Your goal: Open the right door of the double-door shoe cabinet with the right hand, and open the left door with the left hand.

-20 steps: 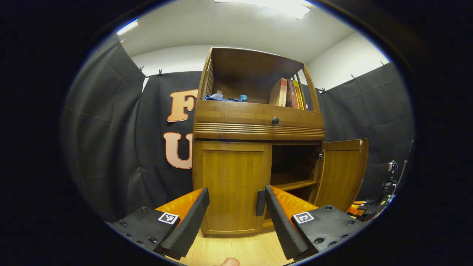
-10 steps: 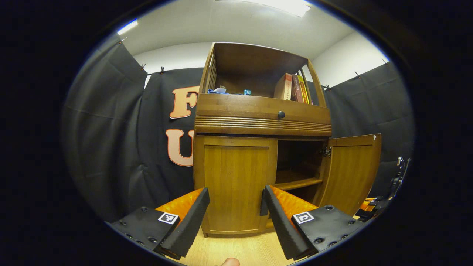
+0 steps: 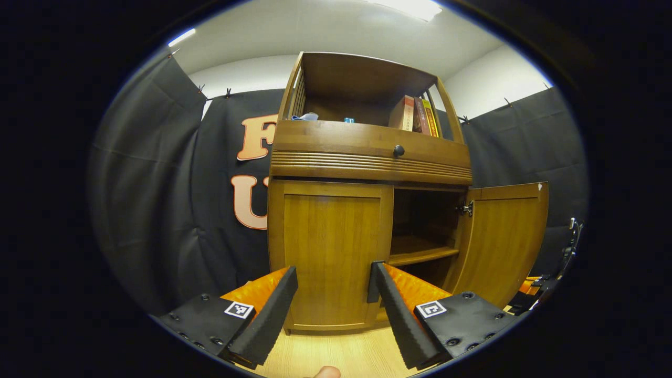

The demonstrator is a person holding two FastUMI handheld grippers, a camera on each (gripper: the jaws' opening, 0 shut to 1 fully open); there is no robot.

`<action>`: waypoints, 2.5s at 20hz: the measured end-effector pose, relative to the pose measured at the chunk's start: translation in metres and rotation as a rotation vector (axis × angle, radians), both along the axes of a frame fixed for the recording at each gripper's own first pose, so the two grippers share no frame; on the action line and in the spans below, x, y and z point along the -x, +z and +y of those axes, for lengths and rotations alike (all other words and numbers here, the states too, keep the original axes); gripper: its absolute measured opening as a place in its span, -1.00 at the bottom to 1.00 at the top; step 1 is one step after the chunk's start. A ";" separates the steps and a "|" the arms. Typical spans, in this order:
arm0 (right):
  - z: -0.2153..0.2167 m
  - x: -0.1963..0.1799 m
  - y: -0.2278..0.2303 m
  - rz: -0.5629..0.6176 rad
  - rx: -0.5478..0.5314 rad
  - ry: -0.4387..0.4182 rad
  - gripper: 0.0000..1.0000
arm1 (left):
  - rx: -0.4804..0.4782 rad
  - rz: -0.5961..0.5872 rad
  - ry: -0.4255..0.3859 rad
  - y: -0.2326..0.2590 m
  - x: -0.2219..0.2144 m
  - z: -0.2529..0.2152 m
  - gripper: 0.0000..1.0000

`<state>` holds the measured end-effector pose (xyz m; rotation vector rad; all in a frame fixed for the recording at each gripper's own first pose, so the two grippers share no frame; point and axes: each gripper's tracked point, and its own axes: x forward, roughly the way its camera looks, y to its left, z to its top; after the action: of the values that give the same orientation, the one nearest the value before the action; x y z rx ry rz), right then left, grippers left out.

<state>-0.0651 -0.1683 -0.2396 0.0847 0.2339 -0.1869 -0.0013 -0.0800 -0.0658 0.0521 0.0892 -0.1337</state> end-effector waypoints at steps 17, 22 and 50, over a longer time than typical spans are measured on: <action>-0.022 0.033 0.018 -0.043 -0.006 -0.076 -0.54 | -0.013 0.068 -0.009 -0.069 -0.044 -0.023 0.94; 0.007 0.042 0.050 -0.097 0.050 -0.046 -0.92 | -0.026 0.066 0.000 -0.088 -0.056 -0.027 0.90; 0.115 -0.030 0.060 -0.104 0.020 0.157 1.00 | -0.037 0.130 -0.034 -0.183 -0.166 -0.085 0.80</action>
<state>-0.0353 -0.0532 -0.1797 0.0559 0.1338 -0.0285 0.1646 -0.1646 -0.2489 0.0818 0.2210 -0.1699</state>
